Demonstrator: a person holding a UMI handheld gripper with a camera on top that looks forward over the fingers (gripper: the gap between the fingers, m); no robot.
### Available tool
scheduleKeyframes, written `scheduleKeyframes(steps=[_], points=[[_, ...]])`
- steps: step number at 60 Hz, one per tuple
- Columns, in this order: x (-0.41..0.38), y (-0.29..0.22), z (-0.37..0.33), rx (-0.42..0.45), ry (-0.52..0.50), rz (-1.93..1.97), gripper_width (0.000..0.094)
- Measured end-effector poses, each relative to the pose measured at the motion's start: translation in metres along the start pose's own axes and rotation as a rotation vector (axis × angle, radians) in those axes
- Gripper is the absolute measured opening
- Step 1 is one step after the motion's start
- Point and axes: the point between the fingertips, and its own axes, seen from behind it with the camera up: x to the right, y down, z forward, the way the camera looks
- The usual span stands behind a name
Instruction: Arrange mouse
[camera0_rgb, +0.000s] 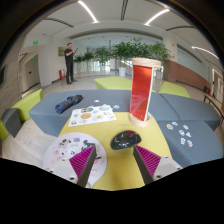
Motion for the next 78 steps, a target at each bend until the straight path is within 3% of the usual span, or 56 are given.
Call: scheduleKeyframes(steps=[12, 32, 36, 37, 38, 49, 64, 71, 78], points=[[0.015, 0.008, 0.053, -0.043, 0.016, 0.019, 0.0802], [0.016, -0.024, 0.130, -0.054, 0.067, -0.011, 0.0798], [0.017, -0.024, 0.141, -0.056, 0.085, 0.001, 0.0747], [0.018, -0.025, 0.143, -0.052, 0.088, 0.008, 0.0692], [0.018, -0.026, 0.144, -0.050, 0.088, 0.016, 0.0567], [0.022, -0.021, 0.131, -0.079, 0.110, 0.084, 0.0435], [-0.043, -0.078, 0.005, 0.102, 0.031, 0.003, 0.0419], [-0.099, -0.045, -0.020, 0.073, -0.021, 0.002, 0.0419], [-0.118, 0.009, 0.003, -0.021, -0.018, 0.013, 0.0418]])
